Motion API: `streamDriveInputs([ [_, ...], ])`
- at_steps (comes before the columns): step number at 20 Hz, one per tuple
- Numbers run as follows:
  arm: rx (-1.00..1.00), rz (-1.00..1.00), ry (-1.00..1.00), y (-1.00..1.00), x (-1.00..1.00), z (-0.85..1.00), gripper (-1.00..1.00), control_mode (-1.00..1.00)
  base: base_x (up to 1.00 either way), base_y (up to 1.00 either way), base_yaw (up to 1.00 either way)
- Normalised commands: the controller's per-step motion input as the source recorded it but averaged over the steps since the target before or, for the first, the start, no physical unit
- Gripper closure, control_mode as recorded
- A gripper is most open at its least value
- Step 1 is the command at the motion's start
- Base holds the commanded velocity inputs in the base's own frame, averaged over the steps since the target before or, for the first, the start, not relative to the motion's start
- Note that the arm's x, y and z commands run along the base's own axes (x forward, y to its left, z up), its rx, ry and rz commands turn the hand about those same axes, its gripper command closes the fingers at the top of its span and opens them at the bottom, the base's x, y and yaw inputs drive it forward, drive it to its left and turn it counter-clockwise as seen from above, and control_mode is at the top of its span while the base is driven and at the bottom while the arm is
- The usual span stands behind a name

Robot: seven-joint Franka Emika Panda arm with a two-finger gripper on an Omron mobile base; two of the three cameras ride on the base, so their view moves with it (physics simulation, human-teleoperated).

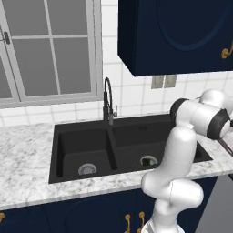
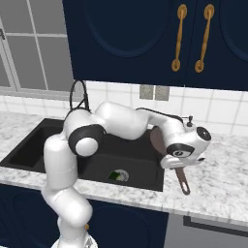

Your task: Pick the pan and sponge and place them into the sink. Then turn on the water.

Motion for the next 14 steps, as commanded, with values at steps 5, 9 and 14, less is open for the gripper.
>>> streamDriveInputs([
  [5, -0.08, 0.26, 0.00, 0.83, 0.00, 0.00, 1.00, -1.00, 0.00, 0.00, 0.00],
  [9, -0.09, 0.28, 0.00, 0.88, 0.03, 0.00, 1.00, -1.00, 0.00, 0.00, 0.00],
  [14, -0.03, 0.27, 0.00, 0.56, 0.13, 0.00, 1.00, -1.00, 0.00, 0.00, 0.00],
])
